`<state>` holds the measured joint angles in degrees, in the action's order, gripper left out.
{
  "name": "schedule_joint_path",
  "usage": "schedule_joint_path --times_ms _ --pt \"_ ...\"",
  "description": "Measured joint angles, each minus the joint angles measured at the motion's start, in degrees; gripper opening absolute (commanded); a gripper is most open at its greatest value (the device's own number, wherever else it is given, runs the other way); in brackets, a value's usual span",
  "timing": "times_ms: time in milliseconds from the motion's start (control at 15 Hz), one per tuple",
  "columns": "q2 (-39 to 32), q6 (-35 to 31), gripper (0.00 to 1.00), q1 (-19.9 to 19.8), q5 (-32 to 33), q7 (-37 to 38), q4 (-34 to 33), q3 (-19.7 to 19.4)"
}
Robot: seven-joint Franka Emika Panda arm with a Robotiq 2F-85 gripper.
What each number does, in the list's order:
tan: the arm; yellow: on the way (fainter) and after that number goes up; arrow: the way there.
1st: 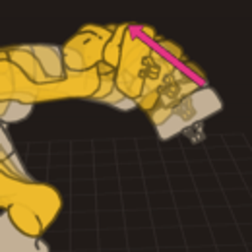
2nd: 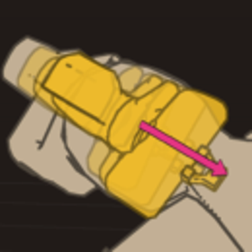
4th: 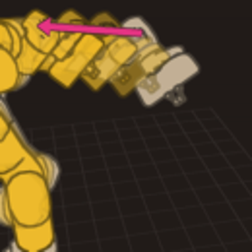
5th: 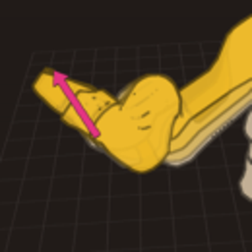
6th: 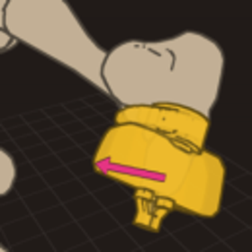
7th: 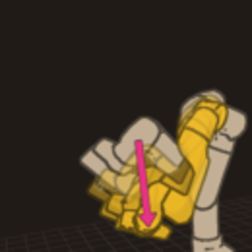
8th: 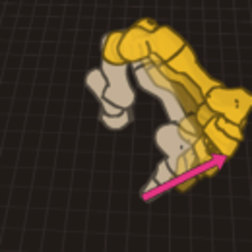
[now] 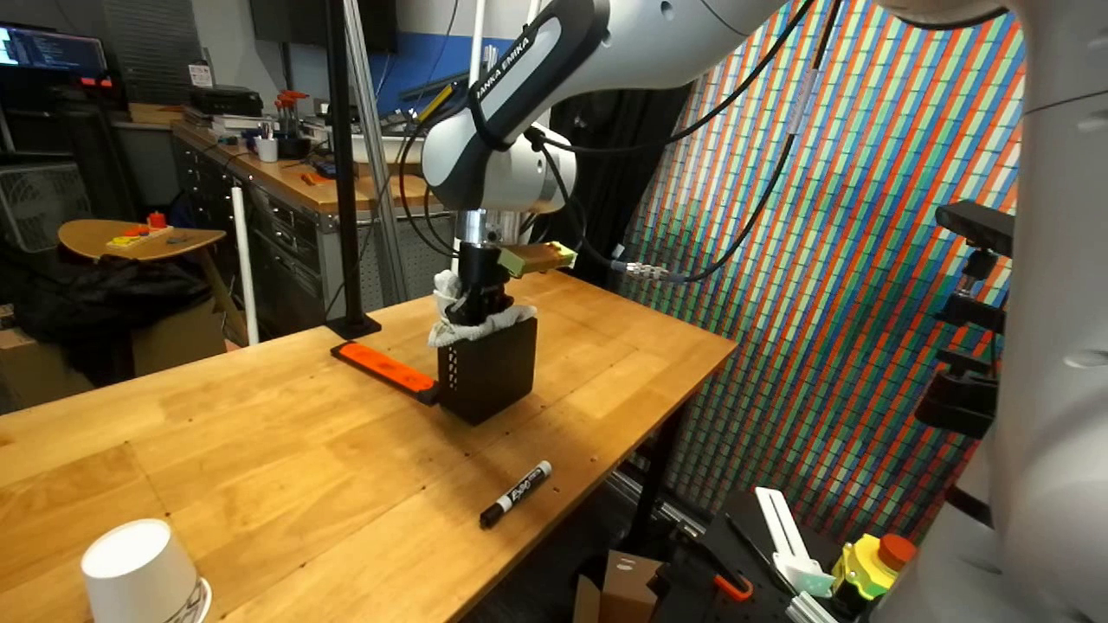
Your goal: Put the towel in the black box
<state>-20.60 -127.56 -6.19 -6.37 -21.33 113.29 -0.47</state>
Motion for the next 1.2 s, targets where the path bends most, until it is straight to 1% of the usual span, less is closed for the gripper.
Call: schedule_joint_path --times_ms 200,333,400,600,733,867,933,1067,1200 --pt "-0.3 0.2 0.50 -0.5 -0.3 -0.3 -0.7 0.1" --pt "-0.3 0.2 0.65 -0.7 -0.2 -0.3 -1.5 0.1" --pt "-0.2 0.3 0.74 -0.7 0.2 -0.3 -2.1 0.0" --pt "0.1 1.3 0.95 -0.8 1.6 -0.2 -4.1 -0.2" --pt "0.6 1.9 0.99 -0.8 2.9 -0.2 -5.3 -0.3" --pt "1.3 2.5 1.00 -0.8 4.2 -0.2 -6.2 -0.3" --pt "1.6 2.6 0.96 -0.8 4.9 -0.2 -6.6 -0.3" --pt "2.4 2.7 0.93 -0.7 6.0 -0.2 -7.4 -0.3" --pt "3.0 2.8 0.93 -0.7 6.6 -0.1 -8.0 -0.3"
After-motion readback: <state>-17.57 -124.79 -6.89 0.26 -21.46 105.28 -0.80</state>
